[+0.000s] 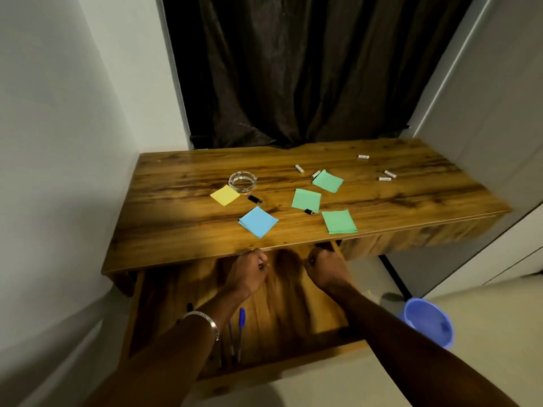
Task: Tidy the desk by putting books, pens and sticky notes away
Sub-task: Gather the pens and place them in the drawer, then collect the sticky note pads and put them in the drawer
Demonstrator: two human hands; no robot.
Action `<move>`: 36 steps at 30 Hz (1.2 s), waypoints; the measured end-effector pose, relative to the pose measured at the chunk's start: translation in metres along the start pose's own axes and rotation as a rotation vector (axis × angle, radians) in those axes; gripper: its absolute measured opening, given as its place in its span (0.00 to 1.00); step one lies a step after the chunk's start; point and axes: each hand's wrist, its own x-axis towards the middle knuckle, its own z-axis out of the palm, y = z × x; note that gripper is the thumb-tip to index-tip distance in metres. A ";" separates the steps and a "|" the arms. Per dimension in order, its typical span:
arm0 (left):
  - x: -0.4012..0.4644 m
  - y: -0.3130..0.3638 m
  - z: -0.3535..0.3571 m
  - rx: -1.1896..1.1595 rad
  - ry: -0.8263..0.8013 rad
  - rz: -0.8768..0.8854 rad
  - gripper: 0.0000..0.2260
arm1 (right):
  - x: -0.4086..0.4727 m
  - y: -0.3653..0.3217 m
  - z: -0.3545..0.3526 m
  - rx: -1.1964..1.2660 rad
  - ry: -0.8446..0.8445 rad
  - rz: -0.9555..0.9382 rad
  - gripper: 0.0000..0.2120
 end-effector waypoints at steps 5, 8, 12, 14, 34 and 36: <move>0.019 0.050 0.030 -0.072 -0.004 -0.018 0.06 | 0.021 0.045 -0.034 -0.020 0.004 0.011 0.14; 0.031 0.078 0.047 -0.113 -0.008 -0.024 0.07 | 0.034 0.068 -0.051 -0.010 0.054 -0.029 0.13; 0.049 0.120 0.069 -0.181 0.000 -0.039 0.10 | 0.052 0.099 -0.067 0.025 0.067 0.001 0.16; 0.060 0.134 0.079 -0.200 -0.020 -0.075 0.11 | 0.062 0.111 -0.071 0.033 0.064 0.008 0.16; 0.167 0.187 0.139 -0.527 -0.246 -0.414 0.17 | 0.180 0.133 -0.069 0.268 -0.100 0.193 0.20; 0.176 0.191 0.144 -0.542 -0.210 -0.453 0.18 | 0.191 0.139 -0.071 0.252 -0.116 0.182 0.18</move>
